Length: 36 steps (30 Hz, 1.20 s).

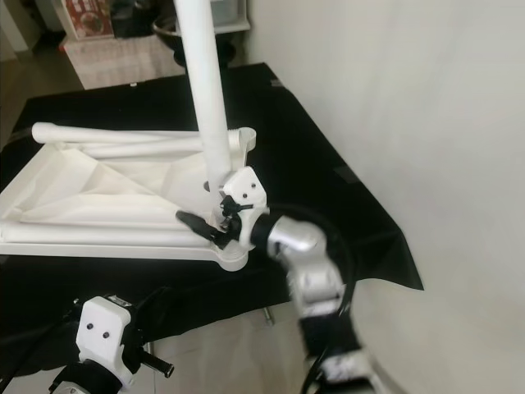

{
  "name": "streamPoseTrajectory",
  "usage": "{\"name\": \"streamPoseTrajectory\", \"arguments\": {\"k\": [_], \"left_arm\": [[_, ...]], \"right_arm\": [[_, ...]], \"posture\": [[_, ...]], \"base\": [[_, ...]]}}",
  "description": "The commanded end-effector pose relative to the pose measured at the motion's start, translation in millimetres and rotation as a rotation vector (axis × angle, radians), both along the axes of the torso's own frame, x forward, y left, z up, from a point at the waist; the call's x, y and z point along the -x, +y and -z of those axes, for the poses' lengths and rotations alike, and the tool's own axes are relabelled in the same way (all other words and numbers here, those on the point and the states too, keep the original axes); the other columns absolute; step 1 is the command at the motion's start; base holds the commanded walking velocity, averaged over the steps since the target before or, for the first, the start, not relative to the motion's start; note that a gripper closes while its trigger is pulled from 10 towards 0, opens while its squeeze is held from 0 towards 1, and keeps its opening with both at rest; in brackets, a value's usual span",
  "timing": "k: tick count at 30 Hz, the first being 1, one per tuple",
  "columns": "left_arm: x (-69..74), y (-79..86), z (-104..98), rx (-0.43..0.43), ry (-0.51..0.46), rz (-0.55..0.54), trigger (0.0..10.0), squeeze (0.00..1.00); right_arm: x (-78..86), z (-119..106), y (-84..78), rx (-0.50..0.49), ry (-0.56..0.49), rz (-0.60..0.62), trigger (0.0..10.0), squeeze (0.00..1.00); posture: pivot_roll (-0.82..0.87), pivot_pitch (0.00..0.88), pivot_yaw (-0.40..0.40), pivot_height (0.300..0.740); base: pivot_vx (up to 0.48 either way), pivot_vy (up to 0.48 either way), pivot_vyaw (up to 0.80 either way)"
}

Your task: Building children table

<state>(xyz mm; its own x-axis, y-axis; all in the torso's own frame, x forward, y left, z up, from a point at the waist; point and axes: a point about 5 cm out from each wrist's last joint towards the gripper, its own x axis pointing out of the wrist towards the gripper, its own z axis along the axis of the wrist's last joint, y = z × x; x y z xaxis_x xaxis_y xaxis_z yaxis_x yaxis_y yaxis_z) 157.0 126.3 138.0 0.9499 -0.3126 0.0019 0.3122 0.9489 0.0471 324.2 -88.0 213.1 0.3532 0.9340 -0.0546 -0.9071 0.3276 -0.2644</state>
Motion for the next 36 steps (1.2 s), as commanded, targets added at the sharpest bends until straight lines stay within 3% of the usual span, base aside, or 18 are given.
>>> {"name": "streamPoseTrajectory", "arguments": {"k": [1, 2, 7, 8, 13, 14, 15, 17, 25, 30, 36], "left_arm": [[2.8, 0.9, 2.1, 0.005, 0.024, 0.0, 10.0, 0.0], [3.3, 0.9, 1.9, 0.005, 0.024, 0.0, 10.0, 0.0], [7.0, 0.8, 1.3, 0.012, 0.031, 0.001, 10.0, 0.0], [9.7, 0.3, 0.9, 0.014, 0.037, 0.006, 10.0, 0.0], [13.1, -0.2, 0.3, 0.015, 0.043, 0.01, 10.0, 0.0], [14.2, -0.6, 0.2, 0.018, 0.046, 0.012, 10.0, 0.0], [14.6, -0.7, 0.1, 0.018, 0.047, 0.013, 10.0, 0.0], [14.9, -0.8, 0.1, 0.019, 0.048, 0.013, 10.0, 0.0], [14.1, -1.3, 0.3, 0.019, 0.047, 0.012, 10.0, 0.0], [10.1, -1.6, 1.7, 0.021, 0.046, 0.013, 10.0, 0.0], [6.5, -1.3, 2.7, 0.021, 0.041, 0.012, 10.0, 0.0]], "right_arm": [[1.9, 0.4, 3.9, 0.013, -0.002, -0.114, 10.0, 0.9], [-0.4, -1.2, 2.7, 0.029, -0.008, -0.137, 10.0, 0.0], [-13.7, -5.5, 3.2, 0.057, 0.042, -0.22, 10.0, 0.0], [-18.8, -12.3, 7.2, 0.039, 0.07, -0.284, 10.0, 0.0], [-23.8, -13.2, 9.4, 0.065, 0.079, -0.325, 10.0, 0.0], [-26.7, -13.2, 10.9, 0.063, 0.105, -0.343, 3.0, 0.0], [-27.4, -13.4, 11.6, 0.059, 0.114, -0.348, 0.6, 0.0], [-27.4, -13.8, 12.1, 0.053, 0.126, -0.367, 0.0, 0.0], [-30.2, -13.7, 9.1, 0.04, 0.127, -0.378, 0.0, 0.0], [-34.1, -11.4, -6.4, 0.0, 0.071, -0.244, 0.0, 0.0], [-22.0, 3.7, -15.9, -0.028, 0.044, -0.05, 0.0, 0.0]], "posture": [[0.04, 0.12, 0.03, 0.74], [0.04, 0.12, 0.03, 0.74], [0.05, 0.131, 0.024, 0.74], [0.07, 0.14, 0.025, 0.74], [0.07, 0.149, 0.025, 0.74], [0.08, 0.152, 0.024, 0.74], [0.08, 0.152, 0.024, 0.74], [0.08, 0.155, 0.023, 0.74], [0.07, 0.148, 0.024, 0.74], [0.06, 0.131, 0.025, 0.74], [0.04, 0.123, 0.022, 0.74]], "base": [[0.0, 0.0, 0.0], [0.0, 0.0, 0.0], [0.0, 0.0, 0.0], [0.0, 0.0, 0.0], [0.0, 0.0, 0.0], [0.0, 0.0, 0.0], [0.0, 0.0, 0.0], [0.0, 0.0, 0.0], [0.0, 0.0, 0.0], [0.0, 0.0, 0.0], [0.0, 0.0, 0.0]]}}
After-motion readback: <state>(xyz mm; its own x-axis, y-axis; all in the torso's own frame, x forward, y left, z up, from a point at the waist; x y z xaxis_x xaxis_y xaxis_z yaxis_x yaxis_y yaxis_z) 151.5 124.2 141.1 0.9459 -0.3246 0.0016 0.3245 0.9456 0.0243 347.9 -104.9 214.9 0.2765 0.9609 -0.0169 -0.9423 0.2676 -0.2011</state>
